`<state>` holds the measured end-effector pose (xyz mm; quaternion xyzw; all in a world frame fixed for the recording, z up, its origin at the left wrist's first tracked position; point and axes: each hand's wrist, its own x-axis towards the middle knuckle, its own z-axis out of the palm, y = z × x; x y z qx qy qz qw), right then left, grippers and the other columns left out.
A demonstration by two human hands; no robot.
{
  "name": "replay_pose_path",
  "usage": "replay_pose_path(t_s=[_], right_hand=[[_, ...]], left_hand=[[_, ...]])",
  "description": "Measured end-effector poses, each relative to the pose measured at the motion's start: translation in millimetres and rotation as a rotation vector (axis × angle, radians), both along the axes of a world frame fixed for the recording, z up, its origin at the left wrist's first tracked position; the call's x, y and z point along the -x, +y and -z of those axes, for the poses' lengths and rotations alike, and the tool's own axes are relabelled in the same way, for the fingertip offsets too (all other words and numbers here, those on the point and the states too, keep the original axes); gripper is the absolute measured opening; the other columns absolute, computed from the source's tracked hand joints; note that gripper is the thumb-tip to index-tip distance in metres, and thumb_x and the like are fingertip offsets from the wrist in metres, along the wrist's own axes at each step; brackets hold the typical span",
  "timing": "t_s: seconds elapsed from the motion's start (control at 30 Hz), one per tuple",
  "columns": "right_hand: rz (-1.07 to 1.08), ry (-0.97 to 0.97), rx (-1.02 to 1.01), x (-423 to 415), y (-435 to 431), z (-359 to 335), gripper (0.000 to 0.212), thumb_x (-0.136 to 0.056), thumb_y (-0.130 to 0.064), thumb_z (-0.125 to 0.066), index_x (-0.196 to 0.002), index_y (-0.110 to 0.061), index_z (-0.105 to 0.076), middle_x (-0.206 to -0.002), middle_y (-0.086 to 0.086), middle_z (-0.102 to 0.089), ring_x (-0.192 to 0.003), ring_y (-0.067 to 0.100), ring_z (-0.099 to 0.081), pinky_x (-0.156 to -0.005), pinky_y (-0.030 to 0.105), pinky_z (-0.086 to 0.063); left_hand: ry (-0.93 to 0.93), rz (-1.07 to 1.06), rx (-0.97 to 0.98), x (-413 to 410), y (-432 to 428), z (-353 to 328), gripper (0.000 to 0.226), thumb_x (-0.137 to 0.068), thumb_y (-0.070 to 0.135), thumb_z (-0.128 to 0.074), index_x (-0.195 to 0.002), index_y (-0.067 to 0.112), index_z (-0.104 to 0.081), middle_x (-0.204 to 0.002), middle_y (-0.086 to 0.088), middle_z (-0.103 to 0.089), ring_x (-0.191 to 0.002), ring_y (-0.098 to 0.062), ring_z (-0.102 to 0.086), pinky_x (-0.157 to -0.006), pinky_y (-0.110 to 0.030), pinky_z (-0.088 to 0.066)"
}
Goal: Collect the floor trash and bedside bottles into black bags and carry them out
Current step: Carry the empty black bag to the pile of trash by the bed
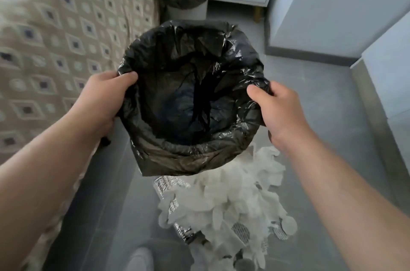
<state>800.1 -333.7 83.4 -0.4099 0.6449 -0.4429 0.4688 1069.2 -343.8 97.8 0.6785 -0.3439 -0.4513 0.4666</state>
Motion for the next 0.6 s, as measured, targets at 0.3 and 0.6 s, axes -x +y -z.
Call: replay_pose_path(t_s=[0.3, 0.6], right_hand=[[-0.066, -0.036, 0.065, -29.8, 32.4, 0.6, 0.032, -0.076, -0.026, -0.067, -0.087, 0.003, -0.059, -0.077, 0.009, -0.062, -0.068, 0.021, -0.062, -0.069, 0.047, -0.059], [-0.288, 0.011, -0.052, -129.0, 107.3, 60.2, 0.032, -0.078, -0.034, -0.064, -0.063, -0.013, -0.045, -0.062, 0.003, -0.042, -0.058, 0.014, -0.041, -0.058, 0.031, -0.033]], left_hand=[[-0.056, 0.001, 0.018, -36.9, 53.6, -9.2, 0.017, -0.09, 0.023, -0.059, -0.075, 0.014, -0.063, -0.068, -0.001, -0.068, -0.051, -0.012, -0.065, -0.048, -0.021, -0.052], [-0.146, -0.188, -0.145, -126.3, 185.7, 61.2, 0.022, -0.091, 0.027, -0.058, -0.084, 0.007, -0.064, -0.087, -0.016, -0.069, -0.077, -0.028, -0.063, -0.079, -0.046, -0.051]])
